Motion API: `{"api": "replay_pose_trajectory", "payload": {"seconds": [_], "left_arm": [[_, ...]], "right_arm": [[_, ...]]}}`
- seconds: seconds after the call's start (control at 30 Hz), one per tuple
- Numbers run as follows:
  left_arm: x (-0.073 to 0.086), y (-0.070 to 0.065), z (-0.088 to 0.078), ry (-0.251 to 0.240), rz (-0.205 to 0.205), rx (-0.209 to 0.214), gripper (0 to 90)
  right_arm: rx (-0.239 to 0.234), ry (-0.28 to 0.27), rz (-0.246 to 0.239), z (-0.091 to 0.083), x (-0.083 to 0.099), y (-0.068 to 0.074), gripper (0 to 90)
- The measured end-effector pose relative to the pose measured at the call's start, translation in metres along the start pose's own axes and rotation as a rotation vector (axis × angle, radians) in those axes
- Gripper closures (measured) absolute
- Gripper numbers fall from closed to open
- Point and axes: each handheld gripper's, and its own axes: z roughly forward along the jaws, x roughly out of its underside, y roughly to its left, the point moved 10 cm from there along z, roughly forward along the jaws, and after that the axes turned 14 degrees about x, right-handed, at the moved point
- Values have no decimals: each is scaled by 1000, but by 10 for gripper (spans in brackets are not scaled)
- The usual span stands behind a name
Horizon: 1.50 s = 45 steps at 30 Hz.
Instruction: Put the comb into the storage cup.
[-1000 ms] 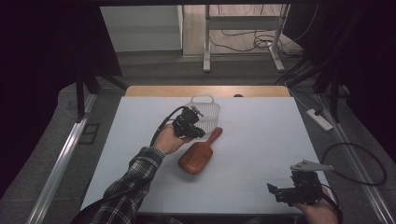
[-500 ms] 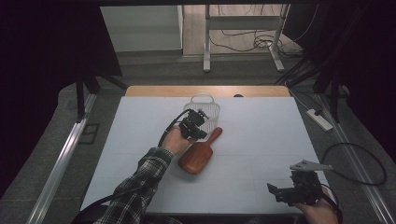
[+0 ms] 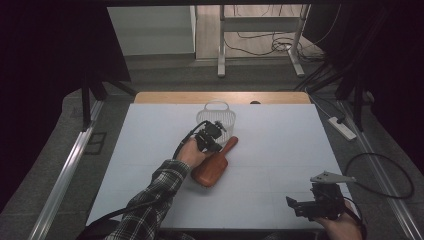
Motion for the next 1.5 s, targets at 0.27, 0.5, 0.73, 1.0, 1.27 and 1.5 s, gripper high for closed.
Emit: {"api": "replay_pose_trajectory", "payload": {"seconds": [0.27, 0.5, 0.73, 1.0, 1.27, 1.5], "left_arm": [[-5, -6, 4, 9, 8, 7, 894], [-9, -19, 7, 12, 42, 29, 893], [-11, -28, 11, 20, 66, 43, 893], [-11, -43, 15, 31, 104, 62, 894], [-8, -57, 21, 45, 131, 71, 893], [-1, -70, 23, 51, 165, 76, 894]], "right_arm": [[-2, 2, -1, 0, 0, 0, 0], [-2, 3, -1, 0, 0, 0, 0], [-2, 2, -2, 0, 0, 0, 1], [-1, 2, -2, 0, 0, 0, 1], [0, 2, -2, 0, 0, 0, 1], [0, -1, -4, 0, 0, 0, 2]]}}
